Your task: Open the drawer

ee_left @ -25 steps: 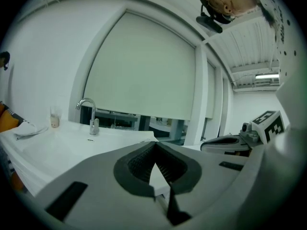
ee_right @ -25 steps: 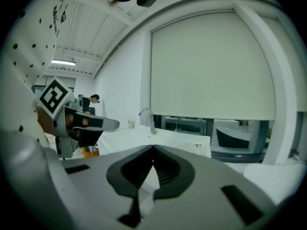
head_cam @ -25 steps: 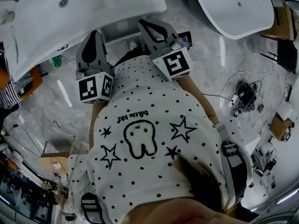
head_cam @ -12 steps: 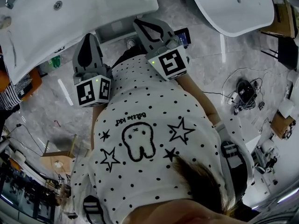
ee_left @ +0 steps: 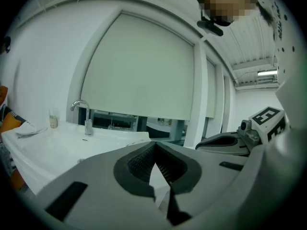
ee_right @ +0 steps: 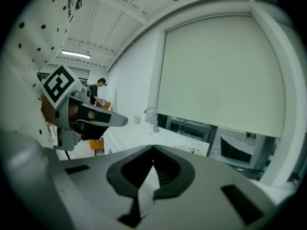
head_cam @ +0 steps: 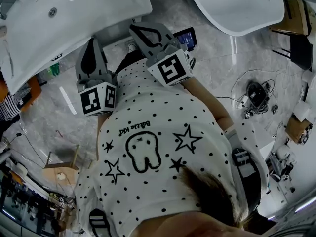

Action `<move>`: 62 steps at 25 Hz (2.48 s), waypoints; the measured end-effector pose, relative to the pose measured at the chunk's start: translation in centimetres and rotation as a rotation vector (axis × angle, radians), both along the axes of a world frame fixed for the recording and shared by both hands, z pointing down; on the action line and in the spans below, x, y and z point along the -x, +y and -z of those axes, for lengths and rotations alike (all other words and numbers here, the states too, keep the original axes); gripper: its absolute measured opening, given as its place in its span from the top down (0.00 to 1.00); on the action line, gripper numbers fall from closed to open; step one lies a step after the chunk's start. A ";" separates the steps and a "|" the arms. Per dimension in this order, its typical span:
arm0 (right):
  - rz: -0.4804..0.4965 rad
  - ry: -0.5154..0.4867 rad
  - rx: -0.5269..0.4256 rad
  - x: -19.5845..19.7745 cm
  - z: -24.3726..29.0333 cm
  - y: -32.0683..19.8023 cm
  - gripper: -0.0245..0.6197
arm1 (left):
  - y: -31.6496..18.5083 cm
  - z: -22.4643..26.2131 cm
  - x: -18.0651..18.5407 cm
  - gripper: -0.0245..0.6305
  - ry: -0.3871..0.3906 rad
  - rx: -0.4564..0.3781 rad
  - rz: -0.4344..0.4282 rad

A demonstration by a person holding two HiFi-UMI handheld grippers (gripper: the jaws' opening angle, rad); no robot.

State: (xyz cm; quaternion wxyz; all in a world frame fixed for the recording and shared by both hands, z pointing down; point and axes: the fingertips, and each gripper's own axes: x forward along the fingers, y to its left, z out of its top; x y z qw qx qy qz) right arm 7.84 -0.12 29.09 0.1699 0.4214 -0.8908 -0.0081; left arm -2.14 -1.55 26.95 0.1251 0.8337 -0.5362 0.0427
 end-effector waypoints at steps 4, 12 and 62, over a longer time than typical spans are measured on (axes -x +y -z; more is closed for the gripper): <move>0.027 0.018 -0.011 -0.8 -0.2 0.6 0.94 | 1.0 -0.3 -1.0 0.96 0.009 -0.005 0.021; 0.050 0.028 -0.026 -3.0 -0.6 0.4 0.94 | 1.5 -0.9 -3.0 0.96 0.012 -0.020 0.043; 0.076 0.008 -0.032 -2.9 -0.9 0.3 0.94 | 2.1 -0.4 -2.4 0.96 0.013 -0.056 0.097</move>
